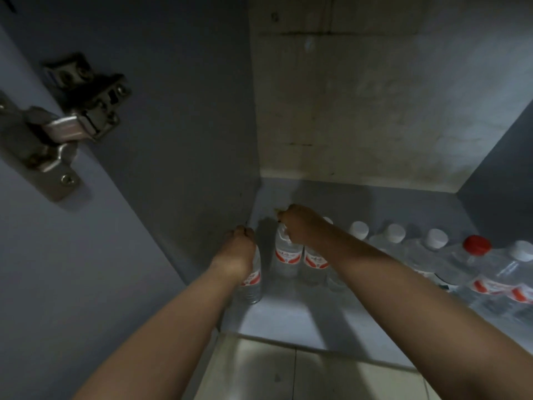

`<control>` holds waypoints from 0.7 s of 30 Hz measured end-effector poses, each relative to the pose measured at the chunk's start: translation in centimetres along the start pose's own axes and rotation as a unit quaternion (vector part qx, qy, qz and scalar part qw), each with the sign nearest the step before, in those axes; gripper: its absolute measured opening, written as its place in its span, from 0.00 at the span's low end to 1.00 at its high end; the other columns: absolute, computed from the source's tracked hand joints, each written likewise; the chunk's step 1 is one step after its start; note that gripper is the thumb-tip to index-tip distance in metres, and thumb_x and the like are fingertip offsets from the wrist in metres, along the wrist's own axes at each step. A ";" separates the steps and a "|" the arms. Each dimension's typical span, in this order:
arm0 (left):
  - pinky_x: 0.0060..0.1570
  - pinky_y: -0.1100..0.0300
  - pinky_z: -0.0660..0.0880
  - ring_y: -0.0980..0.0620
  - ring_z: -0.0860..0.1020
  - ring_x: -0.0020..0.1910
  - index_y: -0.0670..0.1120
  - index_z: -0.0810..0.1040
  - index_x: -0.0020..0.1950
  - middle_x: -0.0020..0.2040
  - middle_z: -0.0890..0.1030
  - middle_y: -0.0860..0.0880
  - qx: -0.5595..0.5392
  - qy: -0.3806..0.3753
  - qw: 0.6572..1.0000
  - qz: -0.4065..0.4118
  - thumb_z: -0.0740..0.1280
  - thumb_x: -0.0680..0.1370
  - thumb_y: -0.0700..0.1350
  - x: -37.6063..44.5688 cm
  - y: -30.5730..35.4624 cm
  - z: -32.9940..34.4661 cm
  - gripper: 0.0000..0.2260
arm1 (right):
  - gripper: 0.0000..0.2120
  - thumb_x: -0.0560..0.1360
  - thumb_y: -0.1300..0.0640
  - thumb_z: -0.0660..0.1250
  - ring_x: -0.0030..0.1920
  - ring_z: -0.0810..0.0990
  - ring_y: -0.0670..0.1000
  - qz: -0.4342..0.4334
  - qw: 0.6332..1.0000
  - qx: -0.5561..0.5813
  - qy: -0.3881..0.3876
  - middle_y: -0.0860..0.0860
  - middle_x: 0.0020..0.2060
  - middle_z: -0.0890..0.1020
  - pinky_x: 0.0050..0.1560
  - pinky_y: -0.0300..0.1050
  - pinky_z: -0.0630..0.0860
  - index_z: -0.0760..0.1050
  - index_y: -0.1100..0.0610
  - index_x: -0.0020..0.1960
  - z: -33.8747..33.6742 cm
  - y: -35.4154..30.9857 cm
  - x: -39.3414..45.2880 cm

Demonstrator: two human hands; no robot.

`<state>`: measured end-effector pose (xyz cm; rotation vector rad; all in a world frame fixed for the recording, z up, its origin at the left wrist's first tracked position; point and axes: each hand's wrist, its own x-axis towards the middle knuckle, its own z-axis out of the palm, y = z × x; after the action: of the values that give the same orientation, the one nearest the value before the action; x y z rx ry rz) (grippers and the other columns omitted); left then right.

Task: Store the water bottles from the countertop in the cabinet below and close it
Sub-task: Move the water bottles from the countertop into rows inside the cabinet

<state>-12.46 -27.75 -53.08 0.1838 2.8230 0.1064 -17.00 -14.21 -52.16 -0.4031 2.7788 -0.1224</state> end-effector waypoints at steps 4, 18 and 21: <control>0.69 0.56 0.64 0.42 0.66 0.69 0.37 0.63 0.71 0.70 0.66 0.39 -0.007 0.027 1.000 0.014 0.57 0.78 0.32 1.7 0.8 -0.6 0.20 | 0.18 0.79 0.64 0.58 0.66 0.71 0.61 -0.013 1.000 0.011 0.022 0.63 0.66 0.71 0.67 0.49 0.68 0.67 0.62 0.70 0.4 0.2 0.1; 0.67 0.64 0.57 0.47 0.67 0.70 0.39 0.61 0.73 0.72 0.66 0.41 -0.028 0.067 0.992 0.100 0.58 0.79 0.38 4.8 0.6 -0.7 0.21 | 0.27 0.79 0.66 0.56 0.71 0.65 0.60 -0.009 0.995 0.085 0.059 0.62 0.72 0.61 0.71 0.49 0.63 0.53 0.60 0.76 2.3 0.1 -0.1; 0.72 0.63 0.56 0.47 0.63 0.73 0.40 0.56 0.76 0.74 0.62 0.41 -0.024 0.069 0.990 0.118 0.58 0.80 0.40 4.9 0.7 -0.6 0.24 | 0.30 0.80 0.65 0.56 0.76 0.53 0.60 -0.009 0.994 0.090 0.067 0.62 0.77 0.48 0.77 0.49 0.54 0.45 0.58 0.77 2.5 0.0 -0.7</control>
<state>-17.14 -26.40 -53.94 0.5178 2.9214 0.2476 -15.51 -14.14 -54.33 -0.3875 2.8638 -0.4161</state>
